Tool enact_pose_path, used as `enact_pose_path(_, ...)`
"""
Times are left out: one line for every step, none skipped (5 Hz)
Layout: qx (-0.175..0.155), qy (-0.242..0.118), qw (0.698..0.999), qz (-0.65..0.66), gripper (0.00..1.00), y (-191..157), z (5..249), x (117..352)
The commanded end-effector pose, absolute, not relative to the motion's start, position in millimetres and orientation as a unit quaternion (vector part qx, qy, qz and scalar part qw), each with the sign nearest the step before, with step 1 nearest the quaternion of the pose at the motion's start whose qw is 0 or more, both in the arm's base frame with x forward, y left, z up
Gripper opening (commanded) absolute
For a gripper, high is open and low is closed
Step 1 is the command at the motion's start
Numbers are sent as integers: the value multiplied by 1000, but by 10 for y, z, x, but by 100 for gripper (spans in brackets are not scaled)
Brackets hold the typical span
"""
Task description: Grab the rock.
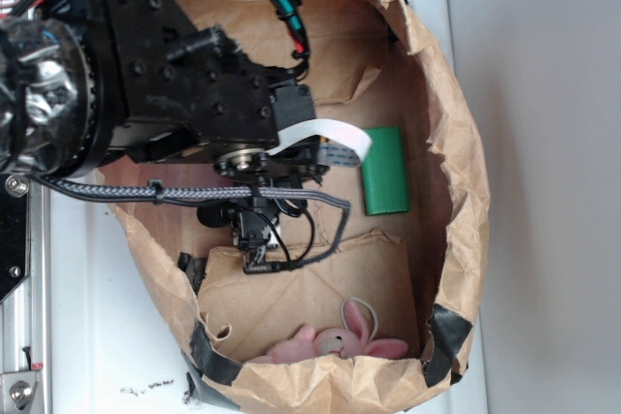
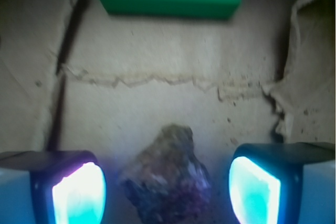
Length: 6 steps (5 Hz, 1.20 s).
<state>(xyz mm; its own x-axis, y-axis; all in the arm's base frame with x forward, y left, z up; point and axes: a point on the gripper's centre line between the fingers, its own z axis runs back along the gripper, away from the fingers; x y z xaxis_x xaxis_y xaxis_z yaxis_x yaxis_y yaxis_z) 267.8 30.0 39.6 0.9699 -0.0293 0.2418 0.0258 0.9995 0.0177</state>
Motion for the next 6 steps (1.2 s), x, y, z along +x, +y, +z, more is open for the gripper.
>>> enact_pose_path(21,-149,989,-9,100,232,410,2763)
enact_pose_path(36,-153,987,-24,100,232,311,2692)
enact_pose_path(36,-151,987,-35,100,237,295,2635)
enact_pose_path(34,-148,988,-36,100,230,298,2646)
enact_pose_path(32,-142,989,-32,100,220,308,2694)
enact_pose_path(30,-133,991,-19,0,220,314,2722)
